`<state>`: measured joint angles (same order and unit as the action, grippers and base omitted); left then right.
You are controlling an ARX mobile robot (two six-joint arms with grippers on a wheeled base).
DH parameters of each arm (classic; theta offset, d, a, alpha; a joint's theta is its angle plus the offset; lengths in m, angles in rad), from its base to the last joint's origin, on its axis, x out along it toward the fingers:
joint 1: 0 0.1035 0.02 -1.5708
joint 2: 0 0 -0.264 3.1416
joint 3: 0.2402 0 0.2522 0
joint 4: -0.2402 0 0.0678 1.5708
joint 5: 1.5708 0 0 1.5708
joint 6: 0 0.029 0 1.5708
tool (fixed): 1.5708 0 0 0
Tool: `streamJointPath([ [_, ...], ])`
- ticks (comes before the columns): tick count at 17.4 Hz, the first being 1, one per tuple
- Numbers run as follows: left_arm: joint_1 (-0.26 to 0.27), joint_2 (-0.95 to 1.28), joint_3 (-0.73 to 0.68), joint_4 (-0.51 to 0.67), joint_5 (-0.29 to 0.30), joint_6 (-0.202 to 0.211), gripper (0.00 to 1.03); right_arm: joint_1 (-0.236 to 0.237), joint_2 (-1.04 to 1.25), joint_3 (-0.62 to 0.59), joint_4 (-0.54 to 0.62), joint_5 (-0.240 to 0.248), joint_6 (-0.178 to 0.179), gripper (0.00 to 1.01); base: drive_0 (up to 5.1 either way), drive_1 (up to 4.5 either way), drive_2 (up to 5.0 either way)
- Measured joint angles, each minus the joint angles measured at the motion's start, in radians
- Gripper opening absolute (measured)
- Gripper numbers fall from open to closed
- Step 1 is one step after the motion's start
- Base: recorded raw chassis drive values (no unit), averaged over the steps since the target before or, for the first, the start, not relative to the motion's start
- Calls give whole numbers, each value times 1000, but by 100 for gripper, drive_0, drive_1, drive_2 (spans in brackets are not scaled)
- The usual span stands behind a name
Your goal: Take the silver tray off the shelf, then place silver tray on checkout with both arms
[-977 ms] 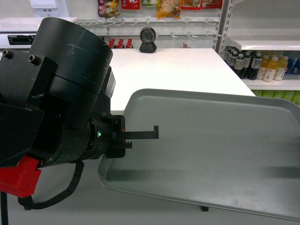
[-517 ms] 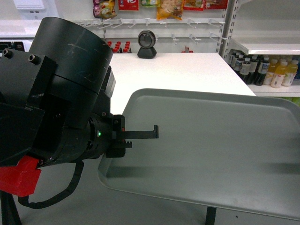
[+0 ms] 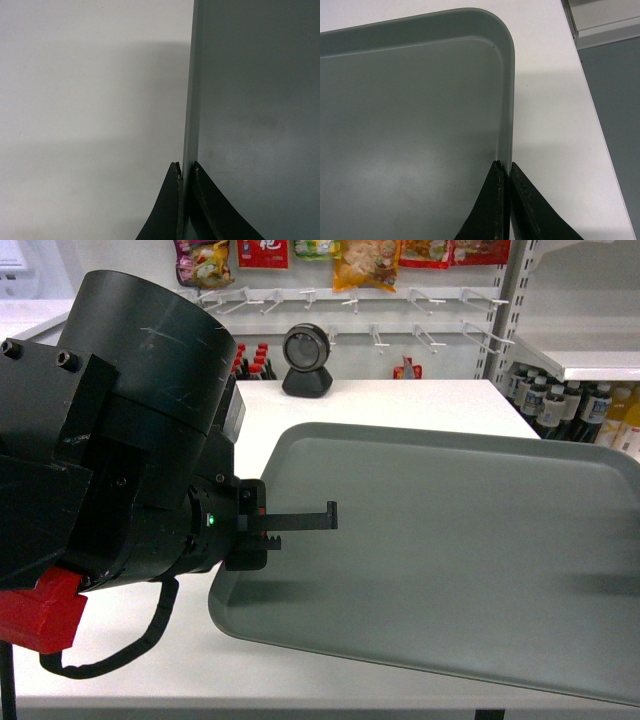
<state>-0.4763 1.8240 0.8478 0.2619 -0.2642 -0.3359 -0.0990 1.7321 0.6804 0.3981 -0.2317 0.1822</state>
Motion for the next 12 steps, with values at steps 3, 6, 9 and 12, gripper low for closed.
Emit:
streamJointPath([
  [3, 0, 0, 0, -4, -2, 0, 3, 0, 0, 0, 0, 2, 0, 2, -4, 390, -397],
  [6, 0, 0, 0, -6, 0, 0, 3, 0, 0, 0, -1, -2, 0, 2, -4, 390, -397],
  [9, 2, 2, 4, -8, 2, 0, 3, 1, 0, 1, -2, 1, 0, 2, -2, 260, -265],
  [12, 2, -1, 4, -4, 1, 0, 3, 1, -1, 1, 2, 0, 0, 2, 0, 0, 0],
])
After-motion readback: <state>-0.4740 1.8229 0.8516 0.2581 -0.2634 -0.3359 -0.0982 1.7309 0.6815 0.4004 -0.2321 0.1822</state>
